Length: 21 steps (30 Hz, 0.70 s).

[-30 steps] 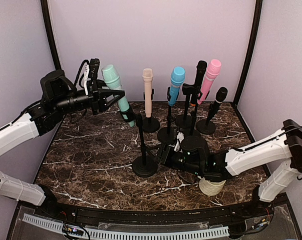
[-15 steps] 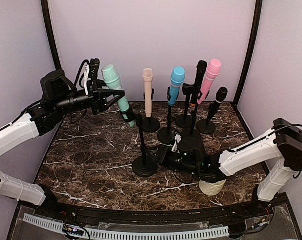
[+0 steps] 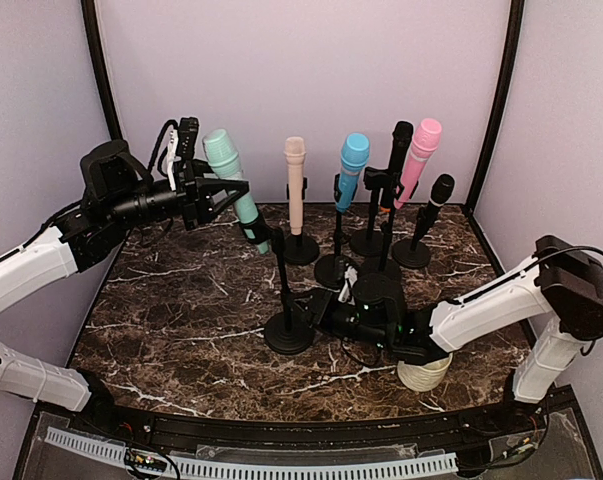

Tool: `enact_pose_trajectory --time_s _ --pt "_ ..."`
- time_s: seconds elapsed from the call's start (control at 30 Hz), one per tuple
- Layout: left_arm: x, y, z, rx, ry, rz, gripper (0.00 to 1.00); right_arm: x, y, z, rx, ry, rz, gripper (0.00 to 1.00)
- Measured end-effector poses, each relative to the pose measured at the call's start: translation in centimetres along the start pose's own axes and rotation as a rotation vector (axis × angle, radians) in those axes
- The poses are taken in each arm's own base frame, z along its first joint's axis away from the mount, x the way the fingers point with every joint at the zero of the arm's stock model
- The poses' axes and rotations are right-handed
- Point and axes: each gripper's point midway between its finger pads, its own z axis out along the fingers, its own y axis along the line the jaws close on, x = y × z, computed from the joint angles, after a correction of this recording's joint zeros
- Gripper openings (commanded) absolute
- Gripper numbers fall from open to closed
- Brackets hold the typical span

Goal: Remove the microphone from the stand
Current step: Unscrew the knob on the stand of the microphone stand.

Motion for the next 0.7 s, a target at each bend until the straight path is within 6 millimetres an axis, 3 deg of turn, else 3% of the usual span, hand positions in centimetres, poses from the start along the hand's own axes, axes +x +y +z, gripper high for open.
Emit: enact_pose_trajectory --time_s 0.1,0.47,0.7 --pt "0.00 0.00 0.00 0.000 0.000 0.000 0.22 -0.05 0.08 0.24 -0.003 -0.001 -0.006 0.45" --pt "0.02 0.01 0.00 0.000 0.000 0.000 0.22 -0.55 0.60 0.58 -0.013 -0.012 -0.055 0.23" --pt "0.02 0.09 0.00 -0.005 0.000 0.000 0.22 -0.71 0.61 0.70 0.002 -0.015 -0.110 0.16"
